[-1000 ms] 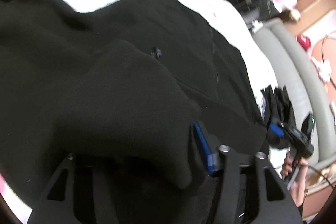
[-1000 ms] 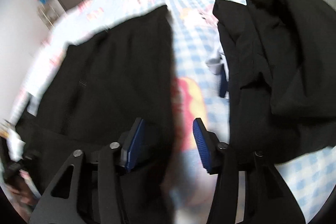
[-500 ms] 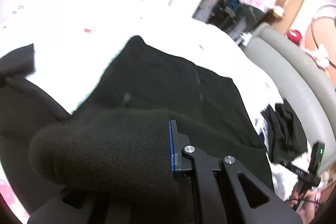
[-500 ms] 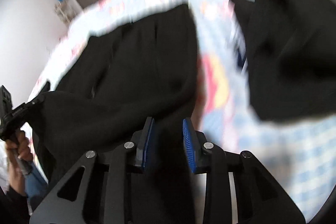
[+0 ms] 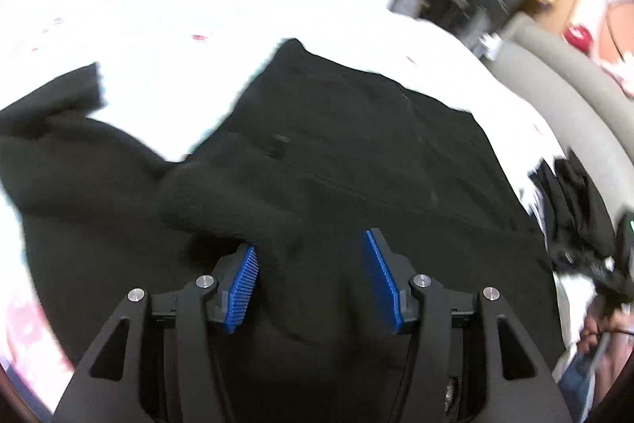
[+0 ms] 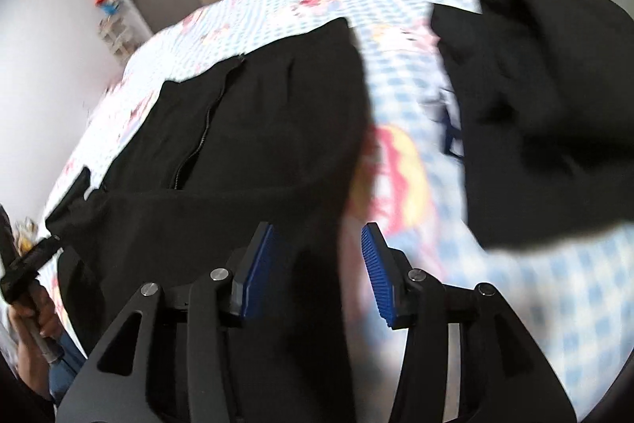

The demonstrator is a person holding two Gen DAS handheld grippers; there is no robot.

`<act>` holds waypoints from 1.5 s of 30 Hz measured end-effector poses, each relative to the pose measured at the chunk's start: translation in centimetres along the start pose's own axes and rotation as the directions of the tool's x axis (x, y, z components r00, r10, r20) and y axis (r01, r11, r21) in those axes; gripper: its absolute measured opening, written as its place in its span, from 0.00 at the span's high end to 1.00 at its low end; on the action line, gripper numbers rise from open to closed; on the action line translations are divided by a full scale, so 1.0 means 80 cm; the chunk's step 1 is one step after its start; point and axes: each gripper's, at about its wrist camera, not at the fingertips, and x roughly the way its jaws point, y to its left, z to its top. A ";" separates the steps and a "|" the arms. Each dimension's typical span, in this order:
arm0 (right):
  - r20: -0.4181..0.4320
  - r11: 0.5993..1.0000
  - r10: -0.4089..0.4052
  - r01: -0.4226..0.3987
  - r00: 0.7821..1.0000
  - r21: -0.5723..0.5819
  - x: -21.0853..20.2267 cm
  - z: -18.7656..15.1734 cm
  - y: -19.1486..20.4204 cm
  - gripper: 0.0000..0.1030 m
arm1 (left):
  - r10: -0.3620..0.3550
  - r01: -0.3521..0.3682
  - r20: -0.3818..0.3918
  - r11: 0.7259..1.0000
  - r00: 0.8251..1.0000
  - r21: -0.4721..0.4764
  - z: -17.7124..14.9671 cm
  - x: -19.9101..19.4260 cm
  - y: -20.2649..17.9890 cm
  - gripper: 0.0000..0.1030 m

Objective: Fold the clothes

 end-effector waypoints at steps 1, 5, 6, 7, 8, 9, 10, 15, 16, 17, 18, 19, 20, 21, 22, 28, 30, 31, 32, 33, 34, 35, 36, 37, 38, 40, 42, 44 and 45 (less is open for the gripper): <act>-0.019 1.000 -0.006 0.006 1.000 0.000 0.018 0.005 0.000 0.55 | -0.009 0.010 -0.036 1.000 0.999 0.020 0.001 0.014 -0.005 0.47; -0.121 0.987 -0.132 0.141 0.984 0.070 0.083 0.000 -0.031 0.56 | 0.058 -0.062 -0.171 0.998 0.984 -0.016 0.001 0.056 0.005 0.48; -0.122 0.985 -0.113 0.127 0.986 0.116 0.082 -0.006 -0.043 0.56 | 0.058 -0.064 -0.169 0.997 0.984 -0.032 0.002 0.052 0.009 0.49; -0.118 0.983 -0.117 0.132 0.986 0.130 0.075 -0.008 -0.049 0.56 | 0.047 -0.055 -0.157 0.997 0.986 -0.052 0.004 0.044 0.015 0.49; -0.115 0.980 -0.124 0.140 0.986 0.141 0.067 -0.010 -0.055 0.56 | 0.033 -0.043 -0.138 0.997 0.990 -0.064 0.007 0.034 0.020 0.49; -0.111 0.977 -0.132 0.148 0.985 0.151 0.059 -0.011 -0.061 0.56 | 0.017 -0.025 -0.110 0.998 0.994 -0.065 0.012 0.022 0.022 0.49; -0.091 0.976 -0.118 0.133 0.989 0.171 0.047 -0.006 -0.063 0.55 | 0.000 -0.005 -0.083 0.998 0.997 -0.063 0.017 0.011 0.023 0.49; 0.002 0.993 -0.025 0.024 1.000 0.119 0.020 0.040 -0.038 0.46 | -0.116 0.115 -0.024 0.993 0.993 -0.018 0.044 0.008 0.005 0.48; -0.015 0.994 -0.010 0.012 1.000 0.107 0.030 0.046 -0.033 0.46 | -0.111 0.111 -0.043 0.994 0.993 0.002 0.044 0.022 0.000 0.48; -0.052 0.995 -0.005 0.010 0.999 0.100 0.046 0.051 -0.027 0.46 | -0.084 0.086 -0.069 0.996 0.994 0.016 0.043 0.039 -0.001 0.48; -0.088 0.996 -0.019 0.027 0.996 0.088 0.064 0.054 -0.019 0.47 | -0.044 0.046 -0.098 0.999 0.994 0.020 0.041 0.055 0.003 0.48; -0.118 0.995 -0.065 0.073 0.991 0.061 0.079 0.053 -0.017 0.50 | -0.003 0.006 -0.126 1.000 0.992 0.024 0.039 0.070 0.008 0.48; -0.145 0.992 -0.115 0.121 0.983 0.032 0.095 0.053 -0.015 0.54 | 0.033 -0.030 -0.150 0.999 0.988 0.022 0.037 0.082 0.013 0.49; -0.154 0.985 -0.169 0.173 0.974 0.012 0.104 0.050 -0.018 0.55 | 0.041 -0.042 -0.162 0.999 0.986 0.001 0.036 0.086 0.024 0.53; -0.148 0.984 -0.165 0.172 0.975 0.040 0.105 0.049 -0.026 0.51 | 0.019 -0.025 -0.162 0.999 0.987 -0.033 0.038 0.083 0.040 0.57; -0.008 0.978 -0.190 0.190 0.982 0.091 0.057 0.052 -0.020 0.47 | -0.087 0.082 -0.096 0.995 0.992 -0.060 0.025 0.033 0.022 0.49; 0.028 0.989 -0.121 0.118 0.992 0.094 0.028 0.042 -0.006 0.41 | -0.154 0.152 -0.087 0.988 0.984 -0.035 0.010 0.022 -0.002 0.48; 0.025 0.993 -0.074 0.072 0.997 0.091 0.014 0.029 0.002 0.38 | -0.188 0.187 -0.082 0.982 0.979 -0.022 0.002 0.016 -0.014 0.48; 0.020 0.996 -0.026 0.024 0.999 0.087 0.001 0.015 0.010 0.37 | -0.221 0.221 -0.084 0.975 0.972 -0.009 -0.006 0.014 -0.027 0.48; 0.011 0.996 -0.006 0.005 1.000 0.085 -0.006 0.004 0.015 0.37 | -0.255 0.256 -0.094 0.967 0.962 0.001 -0.014 0.017 -0.040 0.48; -0.004 0.996 0.009 -0.008 1.000 0.089 -0.011 -0.015 0.024 0.37 | -0.288 0.290 -0.104 0.957 0.952 0.011 -0.021 0.020 -0.053 0.48; -0.020 0.995 0.024 -0.022 1.000 0.094 -0.016 -0.034 0.033 0.37 | -0.308 0.312 -0.113 0.950 0.945 0.025 -0.028 0.022 -0.066 0.48; -0.021 0.995 0.032 -0.029 0.999 0.092 -0.024 -0.054 0.037 0.37 | -0.311 0.318 -0.120 0.947 0.943 0.044 -0.034 0.023 -0.079 0.48; -0.020 0.995 0.039 -0.037 0.999 0.090 -0.031 -0.073 0.040 0.37 | -0.290 0.300 -0.127 0.951 0.949 0.071 -0.038 0.024 -0.087 0.48; -0.025 0.997 0.004 -0.002 1.000 0.080 -0.031 -0.087 0.038 0.37 | -0.235 0.250 -0.134 0.962 0.963 0.107 -0.039 0.024 -0.089 0.48; -0.036 0.995 -0.077 0.079 0.996 0.059 -0.028 -0.113 0.033 0.40 | -0.109 0.133 -0.143 0.977 0.984 0.165 -0.039 0.026 -0.085 0.48; -0.045 0.989 -0.133 0.136 0.990 0.065 -0.025 -0.128 0.027 0.42 | 0.044 -0.025 -0.141 0.991 0.989 0.134 -0.030 0.022 -0.041 0.50; -0.038 0.980 -0.159 0.162 0.987 0.111 -0.038 -0.129 0.009 0.42 | 0.163 -0.153 -0.132 0.985 0.978 0.081 -0.021 0.008 0.008 0.49; -0.035 0.975 -0.171 0.175 0.985 0.135 -0.045 -0.130 0.000 0.42 | 0.182 -0.178 -0.115 0.983 0.977 0.039 -0.017 -0.005 0.031 0.49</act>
